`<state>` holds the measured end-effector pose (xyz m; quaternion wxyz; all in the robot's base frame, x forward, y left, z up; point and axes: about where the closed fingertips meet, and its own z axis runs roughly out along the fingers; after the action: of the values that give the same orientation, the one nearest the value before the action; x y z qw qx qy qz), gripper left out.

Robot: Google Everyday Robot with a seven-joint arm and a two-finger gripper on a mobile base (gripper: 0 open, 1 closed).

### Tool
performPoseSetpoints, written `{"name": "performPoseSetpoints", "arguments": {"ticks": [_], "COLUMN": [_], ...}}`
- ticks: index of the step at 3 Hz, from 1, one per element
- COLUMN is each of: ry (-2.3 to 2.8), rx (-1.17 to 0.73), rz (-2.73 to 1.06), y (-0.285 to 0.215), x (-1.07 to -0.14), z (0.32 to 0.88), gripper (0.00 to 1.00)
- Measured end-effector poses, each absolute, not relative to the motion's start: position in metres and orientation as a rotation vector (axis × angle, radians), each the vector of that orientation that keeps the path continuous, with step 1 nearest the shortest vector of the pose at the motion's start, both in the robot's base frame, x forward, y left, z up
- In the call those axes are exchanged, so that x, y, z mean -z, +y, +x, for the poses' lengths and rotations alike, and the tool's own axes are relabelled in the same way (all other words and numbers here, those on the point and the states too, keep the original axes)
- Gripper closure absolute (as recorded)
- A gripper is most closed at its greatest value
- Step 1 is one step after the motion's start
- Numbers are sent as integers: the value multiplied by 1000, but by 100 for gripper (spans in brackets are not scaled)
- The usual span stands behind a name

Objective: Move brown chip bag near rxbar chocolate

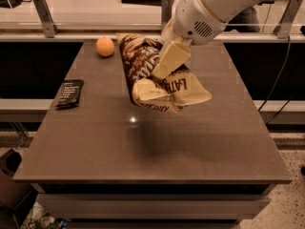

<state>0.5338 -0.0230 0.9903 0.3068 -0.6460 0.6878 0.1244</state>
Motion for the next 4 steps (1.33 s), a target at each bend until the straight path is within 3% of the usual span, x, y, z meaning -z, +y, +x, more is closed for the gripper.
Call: {"name": "performPoseSetpoints", "arguments": {"ticks": [2,3,4], "ry": [1738,1735,1732], "rx": [-434,-431,-430], "rz": [-1718,-1719,-1722], "y": [28,29,30], "x": [-984,-985,-986], "z": [529,528,527], "gripper": [100,84,59]}}
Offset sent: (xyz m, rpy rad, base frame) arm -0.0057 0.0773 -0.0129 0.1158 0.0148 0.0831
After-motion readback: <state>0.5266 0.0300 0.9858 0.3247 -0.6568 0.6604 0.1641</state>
